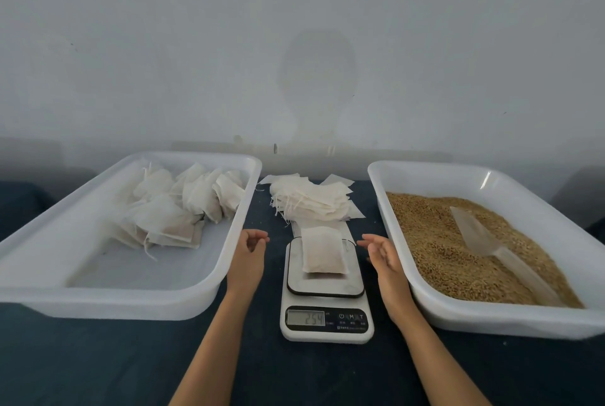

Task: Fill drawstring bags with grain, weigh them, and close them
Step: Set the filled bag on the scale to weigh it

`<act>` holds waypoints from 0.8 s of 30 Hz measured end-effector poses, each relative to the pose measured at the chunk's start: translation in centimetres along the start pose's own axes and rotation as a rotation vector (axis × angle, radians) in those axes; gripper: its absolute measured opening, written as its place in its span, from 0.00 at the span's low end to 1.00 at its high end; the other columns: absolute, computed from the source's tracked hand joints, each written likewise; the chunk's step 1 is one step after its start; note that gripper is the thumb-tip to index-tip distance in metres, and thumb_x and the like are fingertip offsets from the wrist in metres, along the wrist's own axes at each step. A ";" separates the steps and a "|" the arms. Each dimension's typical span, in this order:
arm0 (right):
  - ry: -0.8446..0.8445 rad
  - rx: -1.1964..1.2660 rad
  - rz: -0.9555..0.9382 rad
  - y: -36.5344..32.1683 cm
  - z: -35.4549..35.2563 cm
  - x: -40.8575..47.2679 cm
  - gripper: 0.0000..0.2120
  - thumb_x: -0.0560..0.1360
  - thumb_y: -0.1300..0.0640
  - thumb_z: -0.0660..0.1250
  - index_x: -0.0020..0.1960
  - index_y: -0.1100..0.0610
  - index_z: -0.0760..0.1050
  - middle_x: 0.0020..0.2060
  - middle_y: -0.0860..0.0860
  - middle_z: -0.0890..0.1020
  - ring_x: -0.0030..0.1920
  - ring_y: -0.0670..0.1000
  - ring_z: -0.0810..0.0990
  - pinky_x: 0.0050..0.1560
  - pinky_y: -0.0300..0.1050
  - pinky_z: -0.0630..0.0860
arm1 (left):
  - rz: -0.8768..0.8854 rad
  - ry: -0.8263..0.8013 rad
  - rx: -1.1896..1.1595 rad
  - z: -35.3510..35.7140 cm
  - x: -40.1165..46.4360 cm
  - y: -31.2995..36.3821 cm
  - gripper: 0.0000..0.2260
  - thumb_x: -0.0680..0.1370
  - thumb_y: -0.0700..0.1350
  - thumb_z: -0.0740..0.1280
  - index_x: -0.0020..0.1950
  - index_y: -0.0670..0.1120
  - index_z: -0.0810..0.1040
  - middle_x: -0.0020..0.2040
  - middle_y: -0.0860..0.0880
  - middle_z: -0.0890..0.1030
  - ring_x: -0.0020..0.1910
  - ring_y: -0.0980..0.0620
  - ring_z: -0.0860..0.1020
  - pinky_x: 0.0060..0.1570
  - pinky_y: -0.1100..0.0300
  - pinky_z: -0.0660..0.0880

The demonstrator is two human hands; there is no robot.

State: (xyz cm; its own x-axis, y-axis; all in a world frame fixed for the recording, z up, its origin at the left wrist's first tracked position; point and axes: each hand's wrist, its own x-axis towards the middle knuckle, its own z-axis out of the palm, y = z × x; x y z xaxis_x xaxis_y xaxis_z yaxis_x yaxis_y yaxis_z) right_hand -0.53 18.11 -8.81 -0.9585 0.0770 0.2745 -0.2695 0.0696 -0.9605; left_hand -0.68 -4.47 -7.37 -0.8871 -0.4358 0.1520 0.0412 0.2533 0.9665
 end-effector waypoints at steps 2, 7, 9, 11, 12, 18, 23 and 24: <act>-0.005 0.007 0.000 0.0 0.0 0.0 0.11 0.80 0.62 0.57 0.59 0.62 0.73 0.54 0.55 0.79 0.55 0.44 0.77 0.56 0.30 0.71 | 0.003 -0.001 -0.002 0.0 0.0 0.1 0.06 0.78 0.35 0.61 0.50 0.43 0.76 0.48 0.49 0.79 0.45 0.59 0.74 0.53 0.63 0.68; -0.020 0.006 -0.009 -0.2 0.0 -0.1 0.11 0.80 0.62 0.56 0.59 0.63 0.73 0.53 0.55 0.79 0.56 0.47 0.77 0.56 0.31 0.71 | 0.016 -0.005 -0.005 0.1 -0.2 0.4 0.06 0.78 0.34 0.61 0.50 0.43 0.76 0.46 0.51 0.79 0.46 0.58 0.75 0.52 0.63 0.69; -0.037 -0.007 -0.011 -0.2 0.0 0.0 0.10 0.80 0.63 0.57 0.59 0.63 0.72 0.53 0.55 0.79 0.56 0.47 0.77 0.55 0.30 0.71 | 0.028 -0.013 -0.001 0.1 -0.2 0.5 0.07 0.78 0.34 0.61 0.50 0.43 0.76 0.46 0.51 0.79 0.47 0.57 0.75 0.52 0.64 0.69; -0.062 -0.037 -0.011 -0.2 0.3 0.3 0.10 0.80 0.64 0.58 0.59 0.62 0.73 0.53 0.54 0.79 0.56 0.46 0.76 0.54 0.27 0.70 | 0.052 -0.037 0.013 0.3 -0.1 0.6 0.07 0.78 0.35 0.62 0.50 0.44 0.76 0.46 0.51 0.79 0.47 0.57 0.76 0.50 0.66 0.68; -0.071 -0.063 -0.012 -0.2 0.5 0.6 0.10 0.80 0.64 0.59 0.59 0.61 0.73 0.53 0.52 0.79 0.56 0.45 0.76 0.53 0.27 0.70 | 0.072 -0.056 0.031 0.4 -0.1 0.7 0.06 0.78 0.35 0.62 0.50 0.46 0.75 0.47 0.52 0.79 0.47 0.57 0.76 0.49 0.68 0.69; -0.125 -0.231 0.035 -1.0 2.1 3.1 0.09 0.78 0.60 0.63 0.58 0.54 0.73 0.53 0.47 0.78 0.57 0.45 0.75 0.55 0.35 0.71 | 0.077 -0.372 0.176 3.0 0.1 2.2 0.16 0.76 0.50 0.68 0.61 0.47 0.72 0.51 0.55 0.77 0.52 0.56 0.77 0.51 0.65 0.73; -0.167 -0.272 0.011 -3.1 3.6 3.9 0.13 0.73 0.61 0.69 0.54 0.48 0.72 0.45 0.47 0.79 0.47 0.42 0.78 0.39 0.29 0.73 | 0.125 -0.451 0.379 4.5 0.2 4.4 0.34 0.69 0.54 0.74 0.69 0.49 0.60 0.57 0.48 0.75 0.58 0.49 0.75 0.61 0.52 0.72; -0.168 -0.271 -0.010 -3.6 3.7 3.9 0.15 0.72 0.63 0.70 0.53 0.47 0.73 0.42 0.48 0.79 0.45 0.43 0.79 0.39 0.29 0.74 | 0.149 -0.437 0.377 4.5 0.1 4.7 0.34 0.70 0.53 0.74 0.69 0.49 0.59 0.55 0.49 0.76 0.56 0.50 0.75 0.58 0.54 0.73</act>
State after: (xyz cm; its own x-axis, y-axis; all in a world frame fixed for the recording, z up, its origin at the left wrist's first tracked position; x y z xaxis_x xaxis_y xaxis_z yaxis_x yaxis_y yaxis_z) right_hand -3.61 14.49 -4.49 -0.9640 -0.0890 0.2504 -0.2657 0.3339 -0.9044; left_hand -2.68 0.59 -3.73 -0.9946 0.0038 0.1034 0.0844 0.6081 0.7894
